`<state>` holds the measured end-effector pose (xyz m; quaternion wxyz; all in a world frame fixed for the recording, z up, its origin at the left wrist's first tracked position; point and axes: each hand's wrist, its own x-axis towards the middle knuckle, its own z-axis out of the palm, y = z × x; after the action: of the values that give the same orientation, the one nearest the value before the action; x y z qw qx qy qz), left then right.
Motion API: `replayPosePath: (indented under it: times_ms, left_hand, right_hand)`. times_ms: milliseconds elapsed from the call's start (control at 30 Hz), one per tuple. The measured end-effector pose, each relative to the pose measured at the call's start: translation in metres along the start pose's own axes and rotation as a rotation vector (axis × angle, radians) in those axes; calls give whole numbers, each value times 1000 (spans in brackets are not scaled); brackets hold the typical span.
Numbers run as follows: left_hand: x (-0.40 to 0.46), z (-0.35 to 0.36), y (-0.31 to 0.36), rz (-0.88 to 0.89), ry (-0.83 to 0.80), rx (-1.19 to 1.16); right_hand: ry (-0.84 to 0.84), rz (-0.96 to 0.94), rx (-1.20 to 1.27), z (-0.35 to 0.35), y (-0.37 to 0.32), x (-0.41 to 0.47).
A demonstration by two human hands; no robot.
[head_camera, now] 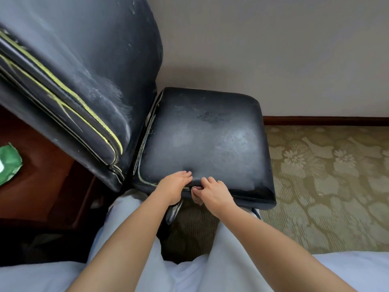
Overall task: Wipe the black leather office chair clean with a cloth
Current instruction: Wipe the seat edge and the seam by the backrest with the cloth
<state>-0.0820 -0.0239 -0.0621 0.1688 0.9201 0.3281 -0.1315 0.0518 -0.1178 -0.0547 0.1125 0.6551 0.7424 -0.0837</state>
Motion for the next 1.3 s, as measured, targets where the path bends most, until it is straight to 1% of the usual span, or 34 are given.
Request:
replayPosePath:
  times_ms: [333,533,667,700,733,767,900,1000,1167,1300]
  left_hand:
    - [5,0,-12,67,10,41]
    - [5,5,-18,91,24,24]
    - [3,11,-18,80,56,2]
    - [2,11,-16,75,63,-2]
    - [1,11,-15,73,71,-7]
    - [1,11,-15,75,77,-11]
    - [0,10,-17,91,96,-43]
    - [-1,12,-19,104,100,-73]
    - [-1,13,-25,112,106,-143]
    - [-2,14,-27,120,126,-196]
  right_hand:
    - [38,59,23,6,-2,-1]
    - [26,84,15,6,-3,3]
    - [53,71,-25,2,-9,0]
    - [95,80,-43,3,-10,-1]
    - [56,59,-26,3,-12,-2]
    - [62,44,-12,5,-13,-3]
    - [177,53,-68,8,-19,3]
    - [224,23,-61,16,-13,5]
    - [310,-22,-134,27,-6,-5]
    - [373,-31,-90,21,-19,17]
